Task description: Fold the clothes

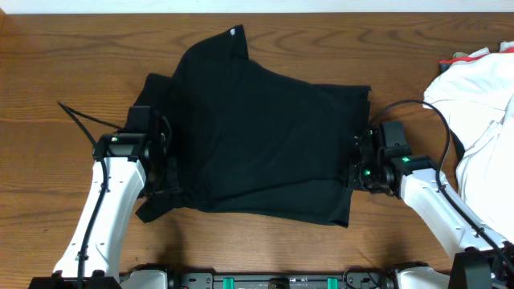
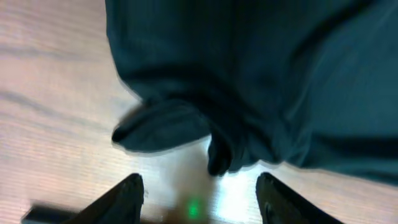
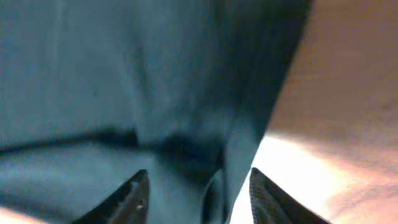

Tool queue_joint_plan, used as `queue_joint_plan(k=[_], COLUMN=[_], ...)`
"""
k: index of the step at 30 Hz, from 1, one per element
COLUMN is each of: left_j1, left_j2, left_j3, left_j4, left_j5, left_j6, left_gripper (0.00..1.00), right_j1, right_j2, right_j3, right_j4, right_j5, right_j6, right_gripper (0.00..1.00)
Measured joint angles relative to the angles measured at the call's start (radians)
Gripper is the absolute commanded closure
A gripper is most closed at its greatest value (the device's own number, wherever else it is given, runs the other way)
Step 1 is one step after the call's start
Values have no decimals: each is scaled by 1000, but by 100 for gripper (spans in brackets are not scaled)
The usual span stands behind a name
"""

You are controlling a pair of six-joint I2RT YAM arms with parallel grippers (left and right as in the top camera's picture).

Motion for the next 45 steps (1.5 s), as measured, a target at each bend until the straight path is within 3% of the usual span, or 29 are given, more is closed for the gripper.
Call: queue_joint_plan(k=[2, 4, 8, 13, 19, 23, 31, 36, 45], left_j1=[0, 0, 0, 0, 0, 0, 0, 0, 0], left_j2=[0, 0, 0, 0, 0, 1, 11, 11, 11], left_j3=[0, 0, 0, 0, -4, -23, -36, -36, -36], left_j4=[50, 97, 142, 95, 80, 93, 100, 104, 125], left_j5=[1, 3, 33, 84, 107, 108, 111, 111, 111], left_j6=[-2, -4, 0, 0, 0, 0, 0, 0, 0], left_gripper=[53, 59, 60, 59, 58, 58, 58, 58, 58], right_j1=[-2, -3, -2, -1, -1, -1, 2, 2, 2], right_j2=[0, 1, 28, 89, 96, 96, 96, 96, 96], right_j3=[0, 0, 0, -1, -2, -2, -4, -32, -41], right_j4=[58, 98, 84, -80, -241, -251, -204, -201, -248], right_j5=[13, 16, -1, -39, -66, -138, -196, -232, -556], right_j6=[10, 19, 40, 51, 17, -28, -66, -72, -90], right_gripper=[67, 70, 75, 53, 51, 51, 65, 79, 82])
